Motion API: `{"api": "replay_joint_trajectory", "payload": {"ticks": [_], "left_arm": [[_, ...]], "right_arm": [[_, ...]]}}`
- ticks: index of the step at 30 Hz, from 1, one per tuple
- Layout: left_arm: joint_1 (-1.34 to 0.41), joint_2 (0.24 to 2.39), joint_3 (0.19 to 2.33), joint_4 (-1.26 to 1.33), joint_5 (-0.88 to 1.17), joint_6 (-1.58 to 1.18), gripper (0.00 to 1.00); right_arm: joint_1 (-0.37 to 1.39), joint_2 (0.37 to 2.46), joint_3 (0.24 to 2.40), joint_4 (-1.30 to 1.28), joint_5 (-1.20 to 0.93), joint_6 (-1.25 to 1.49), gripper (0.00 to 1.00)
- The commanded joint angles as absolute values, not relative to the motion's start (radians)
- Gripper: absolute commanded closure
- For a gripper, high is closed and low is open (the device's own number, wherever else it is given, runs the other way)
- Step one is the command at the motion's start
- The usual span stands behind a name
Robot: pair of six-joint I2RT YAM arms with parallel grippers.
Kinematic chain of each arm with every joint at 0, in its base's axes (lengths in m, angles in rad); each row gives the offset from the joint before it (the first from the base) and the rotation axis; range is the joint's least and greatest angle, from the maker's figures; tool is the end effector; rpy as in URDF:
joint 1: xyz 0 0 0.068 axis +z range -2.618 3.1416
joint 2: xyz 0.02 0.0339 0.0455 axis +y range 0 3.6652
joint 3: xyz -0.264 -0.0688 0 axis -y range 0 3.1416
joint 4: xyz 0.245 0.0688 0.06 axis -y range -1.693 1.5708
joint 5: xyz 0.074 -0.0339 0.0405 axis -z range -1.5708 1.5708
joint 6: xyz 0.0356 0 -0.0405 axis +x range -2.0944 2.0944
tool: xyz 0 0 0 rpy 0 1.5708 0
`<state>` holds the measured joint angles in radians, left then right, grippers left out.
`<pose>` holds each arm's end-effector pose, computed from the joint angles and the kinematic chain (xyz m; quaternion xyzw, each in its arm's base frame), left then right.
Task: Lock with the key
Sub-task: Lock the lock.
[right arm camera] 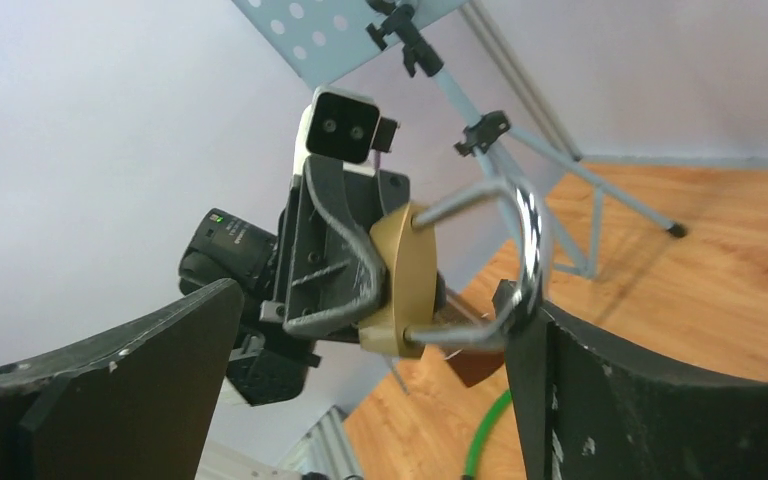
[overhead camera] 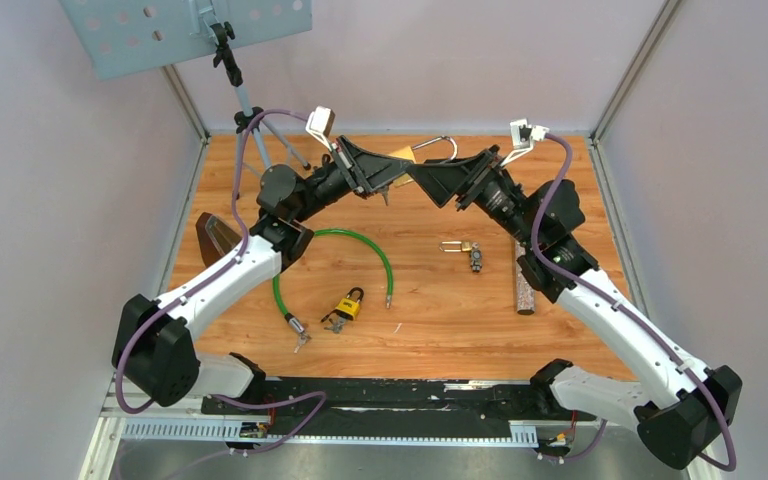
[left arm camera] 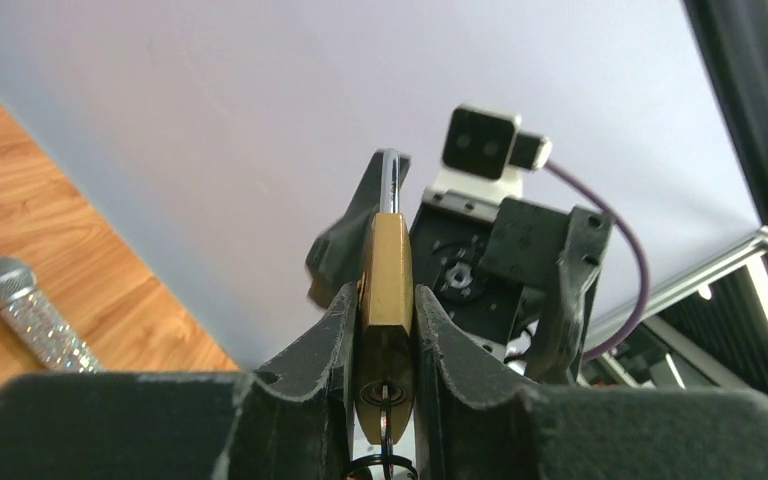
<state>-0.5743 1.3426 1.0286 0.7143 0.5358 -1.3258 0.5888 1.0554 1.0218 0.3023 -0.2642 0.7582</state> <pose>0.2489 -0.1827 0.3928 0.0098 0.5765 -0.7389 0.3486 0.1954 0.1417 0.4237 -0.0536 0.6075 0.5542 0.5666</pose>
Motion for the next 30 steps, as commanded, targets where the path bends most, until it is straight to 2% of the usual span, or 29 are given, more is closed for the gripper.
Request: {"api": "replay_joint_trajectory", "payload": {"ticks": [1, 6, 11, 18, 30], "left_arm": [[-0.570, 1.305, 1.040, 0.927, 0.421, -1.455, 1.00], [-0.571, 1.307, 1.022, 0.970, 0.410, -1.492, 1.00], [-0.571, 1.300, 1.020, 0.973, 0.406, -1.506, 1.00], [-0.570, 1.305, 1.021, 0.977, 0.425, -1.519, 1.00], [-0.570, 1.305, 1.011, 0.979, 0.433, -1.529, 1.00]], "right_arm": [[0.607, 1.067, 1.031, 0.397, -0.235, 0.928, 0.06], [0.607, 1.069, 1.003, 0.479, -0.180, 0.991, 0.23], [0.607, 1.098, 1.042, 0.490, -0.136, 0.989, 0.24], [0.607, 1.176, 1.158, 0.408, -0.122, 1.044, 0.43], [0.607, 1.212, 1.203, 0.386, -0.145, 1.045, 0.59]]}}
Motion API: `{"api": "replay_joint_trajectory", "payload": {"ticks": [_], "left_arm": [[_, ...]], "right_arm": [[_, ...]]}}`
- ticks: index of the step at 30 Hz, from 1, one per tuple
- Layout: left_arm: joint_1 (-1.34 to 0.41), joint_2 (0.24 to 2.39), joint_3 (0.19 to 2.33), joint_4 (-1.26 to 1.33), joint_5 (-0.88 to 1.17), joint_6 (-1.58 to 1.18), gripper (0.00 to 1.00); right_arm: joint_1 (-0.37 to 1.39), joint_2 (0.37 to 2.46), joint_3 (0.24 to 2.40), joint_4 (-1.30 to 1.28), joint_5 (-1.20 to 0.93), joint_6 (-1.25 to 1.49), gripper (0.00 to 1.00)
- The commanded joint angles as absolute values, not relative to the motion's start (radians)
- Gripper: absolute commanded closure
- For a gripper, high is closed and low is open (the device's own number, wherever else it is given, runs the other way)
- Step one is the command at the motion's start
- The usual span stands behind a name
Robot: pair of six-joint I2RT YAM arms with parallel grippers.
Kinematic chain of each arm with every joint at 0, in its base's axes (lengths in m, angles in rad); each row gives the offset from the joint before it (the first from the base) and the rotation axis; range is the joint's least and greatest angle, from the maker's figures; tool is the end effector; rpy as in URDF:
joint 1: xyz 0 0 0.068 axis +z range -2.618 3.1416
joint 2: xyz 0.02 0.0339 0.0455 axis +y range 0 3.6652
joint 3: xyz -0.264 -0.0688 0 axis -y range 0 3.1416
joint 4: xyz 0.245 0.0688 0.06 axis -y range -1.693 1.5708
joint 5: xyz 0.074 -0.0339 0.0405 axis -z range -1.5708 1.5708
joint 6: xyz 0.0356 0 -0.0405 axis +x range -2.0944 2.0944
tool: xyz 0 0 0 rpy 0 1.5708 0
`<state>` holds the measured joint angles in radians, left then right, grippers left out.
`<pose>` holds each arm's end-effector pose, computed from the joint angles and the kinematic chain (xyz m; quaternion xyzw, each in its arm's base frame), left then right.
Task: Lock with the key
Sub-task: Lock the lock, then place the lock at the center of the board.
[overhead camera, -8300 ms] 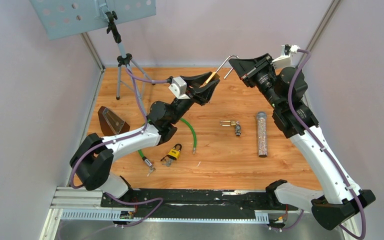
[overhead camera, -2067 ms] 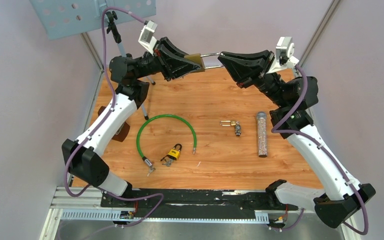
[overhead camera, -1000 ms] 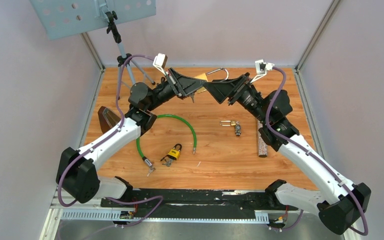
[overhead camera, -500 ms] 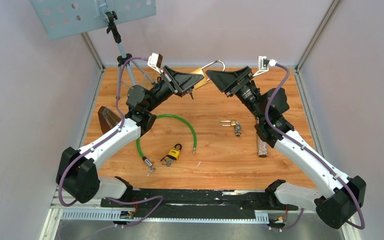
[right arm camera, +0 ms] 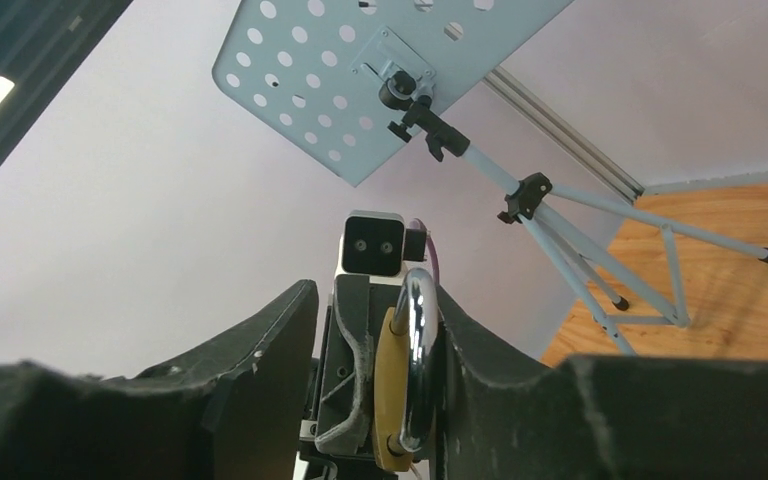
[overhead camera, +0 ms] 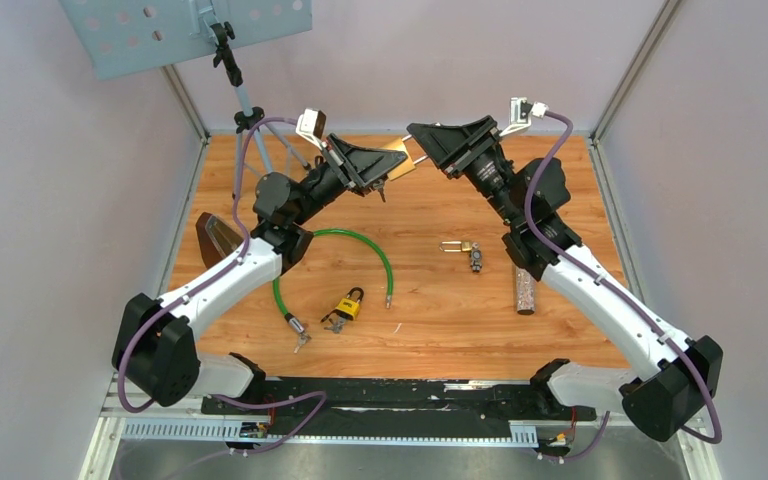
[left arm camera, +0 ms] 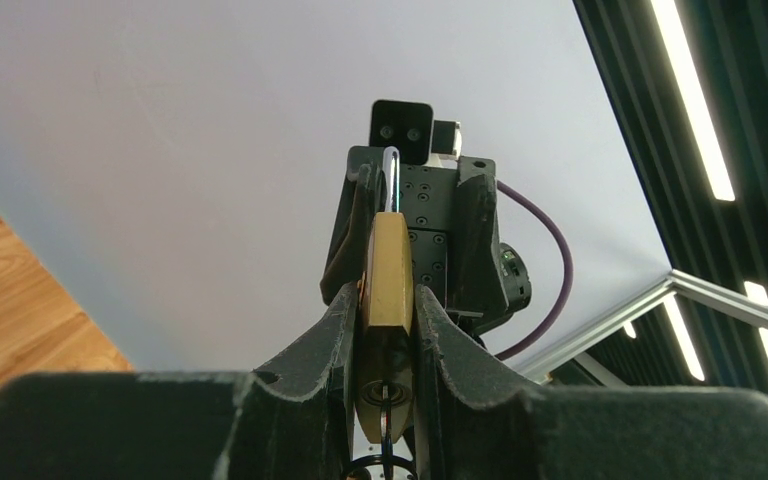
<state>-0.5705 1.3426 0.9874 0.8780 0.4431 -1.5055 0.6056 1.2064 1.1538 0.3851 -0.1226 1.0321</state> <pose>0.2466 -0.1764 0.3947 -0.0501 0.5215 -0.7834 0.3343 0.2253 0.1613 0.4429 0.0738 0.5767 0.6180 0.5293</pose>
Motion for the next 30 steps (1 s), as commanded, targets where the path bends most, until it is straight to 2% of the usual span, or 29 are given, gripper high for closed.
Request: {"api": "replay_joint_trajectory", "payload": {"ticks": [1, 6, 8, 9, 10, 11, 12, 13, 14, 16, 18, 24, 30], "left_arm": [[-0.570, 1.304, 1.010, 0.981, 0.431, -1.531, 1.00], [-0.570, 1.306, 1.014, 0.983, 0.433, -1.532, 1.00], [-0.570, 1.308, 1.014, 0.984, 0.432, -1.534, 1.00], [-0.570, 1.308, 1.014, 0.986, 0.435, -1.534, 1.00], [-0.570, 1.308, 1.015, 0.986, 0.436, -1.534, 0.95], [-0.571, 1.308, 1.015, 0.987, 0.439, -1.533, 0.88], [-0.571, 1.308, 1.013, 0.987, 0.441, -1.532, 0.70], [-0.570, 1.304, 1.013, 0.988, 0.450, -1.520, 0.61], [-0.569, 1.301, 1.010, 0.990, 0.457, -1.509, 0.46], [-0.562, 1.287, 1.007, 0.986, 0.492, -1.463, 0.32], [-0.543, 1.276, 0.998, 0.982, 0.544, -1.426, 0.26], [-0.443, 1.287, 0.932, 1.083, 0.700, -1.436, 0.21], [-0.407, 1.368, 0.968, 1.214, 0.845, -1.462, 0.23]], "right_arm": [[0.607, 1.212, 1.202, 0.382, -0.152, 1.043, 0.60], [0.607, 1.212, 1.188, 0.388, -0.156, 1.039, 0.66], [0.607, 1.215, 1.190, 0.387, -0.158, 1.030, 0.76], [0.607, 1.215, 1.191, 0.385, -0.156, 1.028, 0.84], [0.607, 1.214, 1.193, 0.381, -0.150, 1.021, 0.94], [0.607, 1.213, 1.197, 0.374, -0.142, 1.014, 0.99], [0.607, 1.212, 1.204, 0.363, -0.133, 1.006, 1.00], [0.607, 1.211, 1.215, 0.347, -0.127, 0.995, 1.00], [0.607, 1.209, 1.230, 0.327, -0.126, 0.984, 1.00], [0.603, 1.198, 1.260, 0.287, -0.128, 0.952, 1.00], [0.594, 1.186, 1.275, 0.275, -0.148, 0.928, 1.00], [0.580, 1.165, 1.304, 0.288, -0.229, 0.889, 1.00], [0.578, 1.146, 1.313, 0.321, -0.312, 0.845, 1.00]]}}
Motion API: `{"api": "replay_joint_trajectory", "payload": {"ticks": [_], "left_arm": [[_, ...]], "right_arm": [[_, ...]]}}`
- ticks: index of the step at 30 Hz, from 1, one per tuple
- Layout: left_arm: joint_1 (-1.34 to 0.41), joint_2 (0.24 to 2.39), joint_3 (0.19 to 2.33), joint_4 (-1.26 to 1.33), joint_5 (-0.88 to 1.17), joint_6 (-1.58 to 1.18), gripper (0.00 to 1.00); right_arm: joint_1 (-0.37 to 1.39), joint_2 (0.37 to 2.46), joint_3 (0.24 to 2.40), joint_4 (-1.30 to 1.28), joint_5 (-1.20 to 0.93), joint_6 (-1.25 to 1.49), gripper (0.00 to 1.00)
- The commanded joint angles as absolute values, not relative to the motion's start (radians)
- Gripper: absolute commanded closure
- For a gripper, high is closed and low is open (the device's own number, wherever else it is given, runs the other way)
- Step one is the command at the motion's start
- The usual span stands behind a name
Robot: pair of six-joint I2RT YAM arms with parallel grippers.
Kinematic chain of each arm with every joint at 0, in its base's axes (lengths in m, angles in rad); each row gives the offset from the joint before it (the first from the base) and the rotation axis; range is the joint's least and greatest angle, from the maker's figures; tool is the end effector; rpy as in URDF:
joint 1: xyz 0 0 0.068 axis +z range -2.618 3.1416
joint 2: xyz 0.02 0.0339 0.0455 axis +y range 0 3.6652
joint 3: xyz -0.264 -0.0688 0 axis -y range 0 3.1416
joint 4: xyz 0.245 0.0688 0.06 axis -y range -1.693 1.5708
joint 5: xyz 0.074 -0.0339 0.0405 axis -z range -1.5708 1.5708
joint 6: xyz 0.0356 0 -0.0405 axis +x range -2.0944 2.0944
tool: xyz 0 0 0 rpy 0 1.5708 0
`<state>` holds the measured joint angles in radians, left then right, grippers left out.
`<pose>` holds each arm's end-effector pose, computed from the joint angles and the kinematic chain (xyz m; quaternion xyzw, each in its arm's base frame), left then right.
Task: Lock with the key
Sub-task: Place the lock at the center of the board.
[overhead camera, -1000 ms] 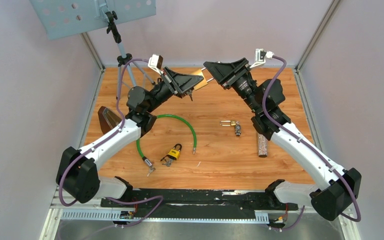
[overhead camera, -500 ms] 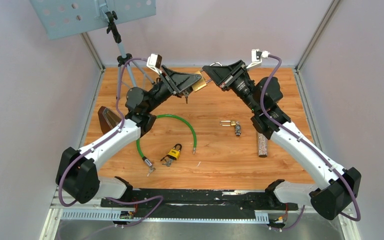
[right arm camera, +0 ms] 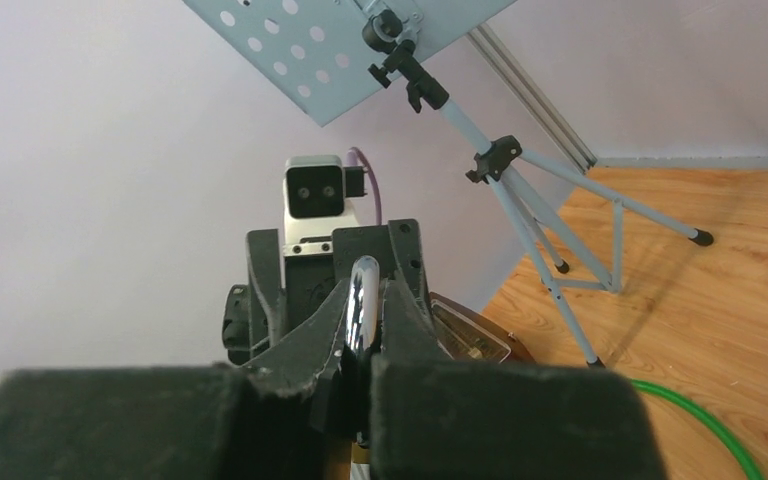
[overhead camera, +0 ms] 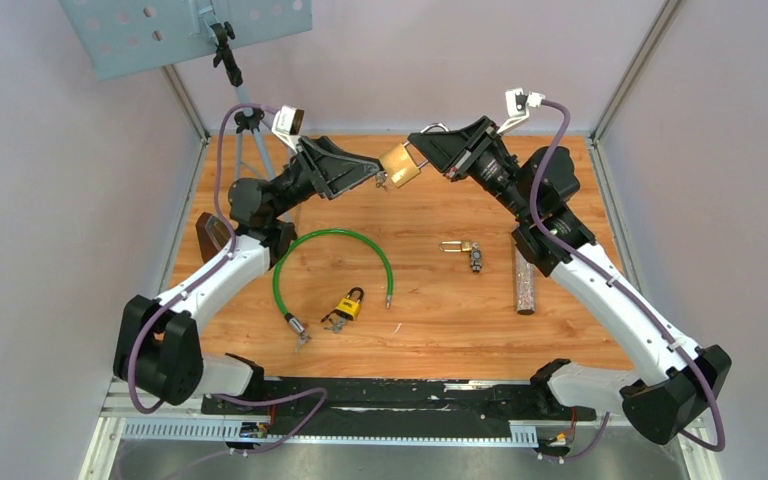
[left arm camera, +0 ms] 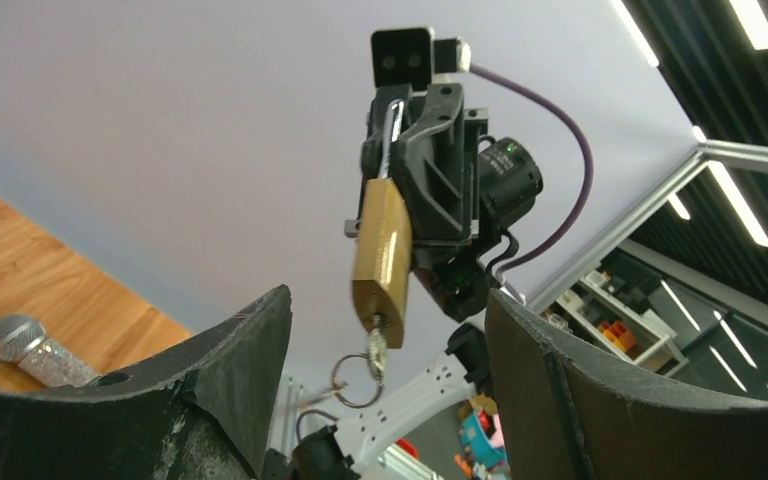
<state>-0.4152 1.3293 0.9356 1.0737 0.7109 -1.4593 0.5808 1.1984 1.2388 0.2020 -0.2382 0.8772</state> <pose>0.2511 -0.1361 0.3948 0.0708 0.5067 -0.7706 0.3800 0.2226 0.1561 0.4553 -0.0022 0.6192 0.5754 0.5343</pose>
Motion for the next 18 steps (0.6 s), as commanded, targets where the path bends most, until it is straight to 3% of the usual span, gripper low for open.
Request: {"api": "replay_joint_trajectory", "payload": {"ticks": [1, 5, 9, 15, 17, 18], "left_arm": [[-0.407, 1.373, 0.984, 1.219, 0.868, -1.461, 0.25], [-0.407, 1.381, 1.009, 1.172, 0.912, -1.412, 0.44], [-0.407, 1.372, 1.000, 1.174, 0.948, -1.406, 0.47], [-0.407, 1.367, 1.005, 1.170, 1.000, -1.394, 0.39], [-0.407, 1.366, 1.006, 1.159, 0.984, -1.386, 0.46], [-0.407, 1.365, 1.005, 1.154, 0.975, -1.382, 0.55]], "right_arm": [[0.578, 1.145, 1.314, 0.324, -0.325, 0.838, 1.00], [0.578, 1.139, 1.305, 0.339, -0.344, 0.825, 1.00], [0.578, 1.138, 1.298, 0.370, -0.351, 0.801, 1.00], [0.578, 1.148, 1.279, 0.414, -0.380, 0.780, 1.00], [0.578, 1.154, 1.272, 0.430, -0.393, 0.779, 1.00], [0.578, 1.156, 1.263, 0.442, -0.400, 0.781, 1.00]]}}
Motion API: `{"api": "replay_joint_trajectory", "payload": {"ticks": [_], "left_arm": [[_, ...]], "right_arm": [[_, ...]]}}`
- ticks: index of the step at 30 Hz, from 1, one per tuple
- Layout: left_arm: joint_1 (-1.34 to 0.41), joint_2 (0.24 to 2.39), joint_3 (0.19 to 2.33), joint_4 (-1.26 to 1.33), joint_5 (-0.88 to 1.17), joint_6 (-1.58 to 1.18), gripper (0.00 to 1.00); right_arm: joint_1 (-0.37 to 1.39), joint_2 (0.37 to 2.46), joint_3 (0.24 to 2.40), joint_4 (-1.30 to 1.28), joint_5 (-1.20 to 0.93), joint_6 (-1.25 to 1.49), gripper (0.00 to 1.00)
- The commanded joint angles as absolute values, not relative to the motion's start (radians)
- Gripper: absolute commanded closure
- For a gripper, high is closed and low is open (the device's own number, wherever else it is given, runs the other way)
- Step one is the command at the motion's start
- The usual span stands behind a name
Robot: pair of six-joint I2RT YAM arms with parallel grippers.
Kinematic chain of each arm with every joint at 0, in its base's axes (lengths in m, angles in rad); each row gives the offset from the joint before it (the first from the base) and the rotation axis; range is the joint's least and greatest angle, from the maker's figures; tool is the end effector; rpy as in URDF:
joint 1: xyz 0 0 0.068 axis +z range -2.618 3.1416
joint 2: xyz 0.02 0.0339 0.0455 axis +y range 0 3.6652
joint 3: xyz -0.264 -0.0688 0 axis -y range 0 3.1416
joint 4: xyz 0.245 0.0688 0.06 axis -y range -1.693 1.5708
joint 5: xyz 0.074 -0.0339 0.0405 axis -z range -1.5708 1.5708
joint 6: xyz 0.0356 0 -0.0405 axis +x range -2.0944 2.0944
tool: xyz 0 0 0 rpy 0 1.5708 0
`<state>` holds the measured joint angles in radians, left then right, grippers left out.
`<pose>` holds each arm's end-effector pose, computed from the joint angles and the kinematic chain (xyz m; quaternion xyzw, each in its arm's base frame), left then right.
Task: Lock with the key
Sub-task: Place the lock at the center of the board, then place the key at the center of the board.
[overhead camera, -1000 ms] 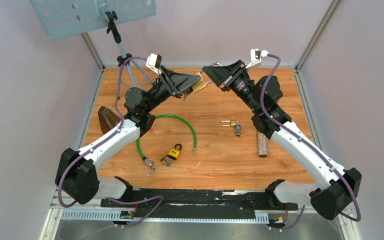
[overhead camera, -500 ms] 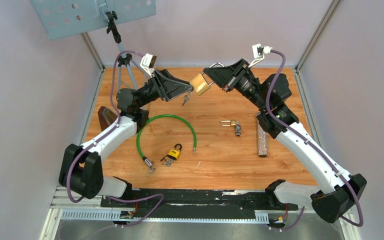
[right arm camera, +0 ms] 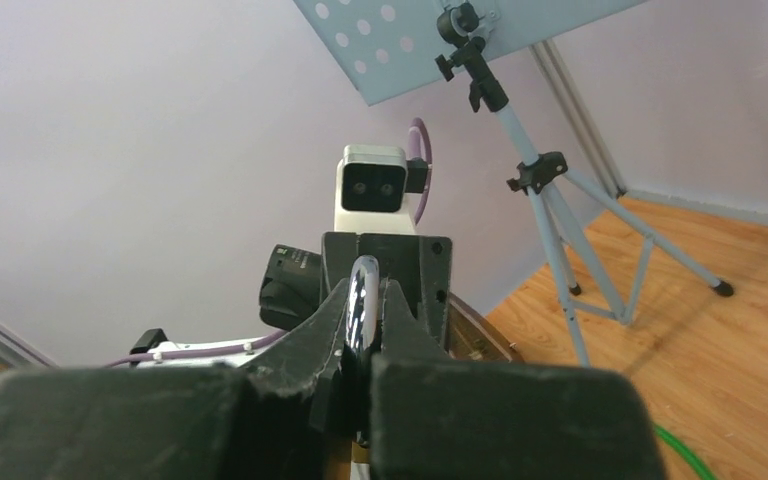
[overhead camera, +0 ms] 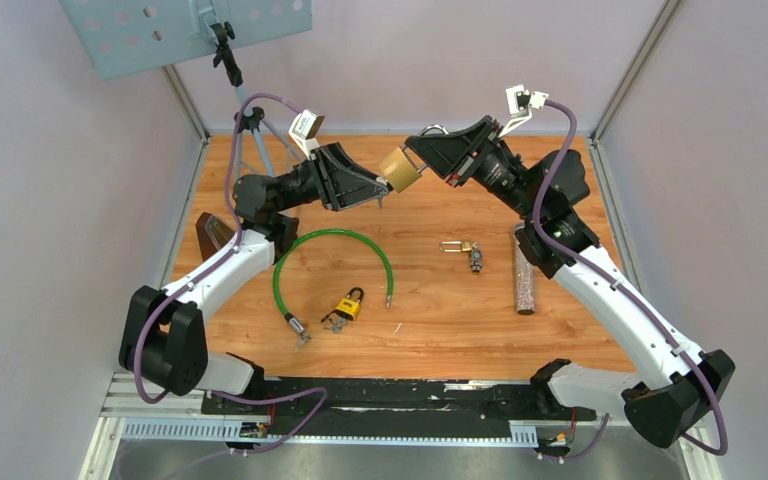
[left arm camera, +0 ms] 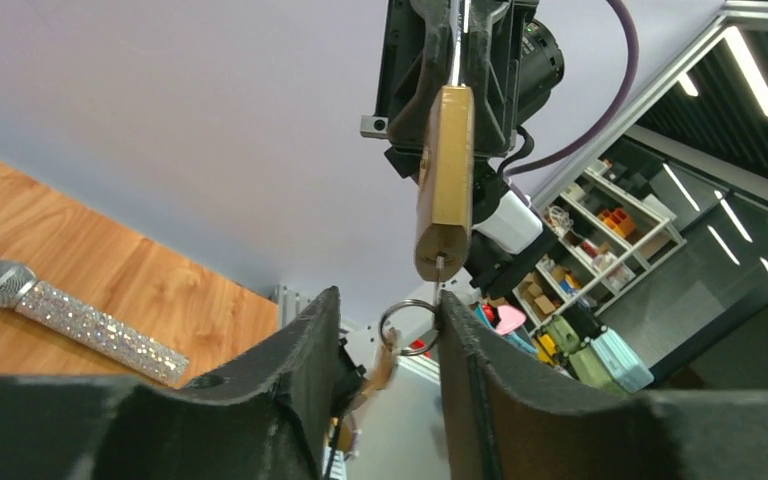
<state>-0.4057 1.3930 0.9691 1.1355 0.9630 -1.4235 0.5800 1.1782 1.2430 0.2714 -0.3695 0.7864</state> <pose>0.2574 -0.1424 0.3889 0.1878 0.5275 -0.7561 0.3388 0.2111 0.1537 0.4685 -0.0904 0.5814 0.5885 0.5545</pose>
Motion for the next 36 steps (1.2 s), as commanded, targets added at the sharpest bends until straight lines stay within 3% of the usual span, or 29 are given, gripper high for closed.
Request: {"api": "replay_joint_trajectory", "payload": {"ticks": [1, 4, 6, 12, 19, 25, 31, 36], "left_arm": [[-0.406, 1.362, 1.005, 1.140, 0.958, -1.369, 0.60], [-0.404, 1.353, 1.006, 1.103, 0.932, -1.332, 0.89], [-0.398, 1.340, 1.001, 1.082, 0.926, -1.308, 1.00], [-0.368, 1.285, 0.947, 0.990, 0.937, -1.235, 1.00], [-0.319, 1.263, 0.875, 0.968, 0.952, -1.229, 1.00], [-0.313, 1.283, 0.881, 0.799, 0.885, -1.113, 1.00], [-0.356, 1.403, 0.990, 0.296, 0.652, -0.687, 1.00], [-0.405, 1.595, 1.130, 0.112, 0.370, -0.557, 1.00]], "right_arm": [[0.578, 1.160, 1.256, 0.456, -0.406, 0.787, 1.00], [0.578, 1.171, 1.247, 0.471, -0.405, 0.795, 1.00], [0.578, 1.173, 1.238, 0.476, -0.385, 0.793, 1.00], [0.558, 1.154, 1.218, 0.465, -0.249, 0.739, 1.00], [0.425, 1.140, 1.227, 0.456, -0.288, 0.741, 1.00], [0.400, 1.182, 1.202, 0.388, -0.290, 0.749, 1.00], [0.375, 1.341, 1.157, 0.288, -0.308, 0.744, 1.00], [0.370, 1.558, 1.166, 0.259, -0.362, 0.733, 1.00]]}}
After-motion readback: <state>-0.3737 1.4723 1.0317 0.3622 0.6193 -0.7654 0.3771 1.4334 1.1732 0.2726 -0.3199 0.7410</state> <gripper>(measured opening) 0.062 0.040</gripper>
